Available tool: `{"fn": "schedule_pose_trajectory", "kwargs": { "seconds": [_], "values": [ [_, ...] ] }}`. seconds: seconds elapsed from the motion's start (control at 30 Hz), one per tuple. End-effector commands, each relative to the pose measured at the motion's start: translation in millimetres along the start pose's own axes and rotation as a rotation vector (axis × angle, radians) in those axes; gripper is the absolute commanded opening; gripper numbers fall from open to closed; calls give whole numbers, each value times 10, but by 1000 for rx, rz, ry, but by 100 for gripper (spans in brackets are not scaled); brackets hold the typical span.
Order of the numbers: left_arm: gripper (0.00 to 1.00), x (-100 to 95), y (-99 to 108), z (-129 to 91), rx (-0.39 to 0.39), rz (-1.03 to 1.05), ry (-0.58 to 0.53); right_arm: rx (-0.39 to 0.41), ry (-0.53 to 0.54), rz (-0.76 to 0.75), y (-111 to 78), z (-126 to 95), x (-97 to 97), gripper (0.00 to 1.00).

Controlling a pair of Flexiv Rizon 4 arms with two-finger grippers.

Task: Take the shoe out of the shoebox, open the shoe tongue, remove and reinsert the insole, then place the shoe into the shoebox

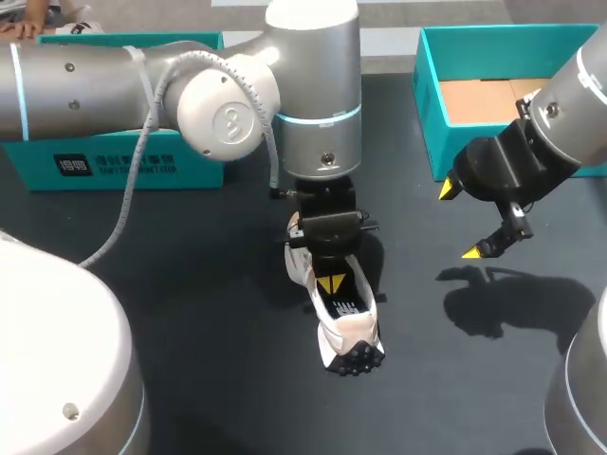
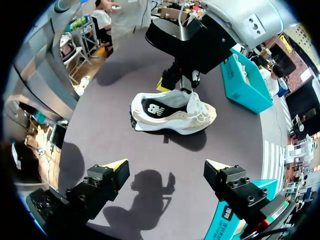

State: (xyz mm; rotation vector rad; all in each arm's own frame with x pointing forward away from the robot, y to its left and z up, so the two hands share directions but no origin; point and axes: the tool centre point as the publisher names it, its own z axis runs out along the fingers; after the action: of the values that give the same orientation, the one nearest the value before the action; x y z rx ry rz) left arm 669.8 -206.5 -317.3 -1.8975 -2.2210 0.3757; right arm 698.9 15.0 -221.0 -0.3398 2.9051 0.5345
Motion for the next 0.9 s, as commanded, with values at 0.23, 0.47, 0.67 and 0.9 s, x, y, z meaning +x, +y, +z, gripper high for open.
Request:
{"fn": "schedule_pose_trajectory", "kwargs": {
  "seconds": [0.23,0.47,0.67,0.9],
  "values": [
    [0,-124,171,323,-126,-57,-8,2,-2,1,2,10,8,100],
    [0,-177,274,491,-185,-102,-44,2,-2,1,2,10,8,100],
    [0,-173,390,652,-209,-132,-34,2,-2,1,2,10,8,100],
    [0,-135,409,721,-194,-144,-16,2,-2,1,2,10,8,100]
  ]
}}
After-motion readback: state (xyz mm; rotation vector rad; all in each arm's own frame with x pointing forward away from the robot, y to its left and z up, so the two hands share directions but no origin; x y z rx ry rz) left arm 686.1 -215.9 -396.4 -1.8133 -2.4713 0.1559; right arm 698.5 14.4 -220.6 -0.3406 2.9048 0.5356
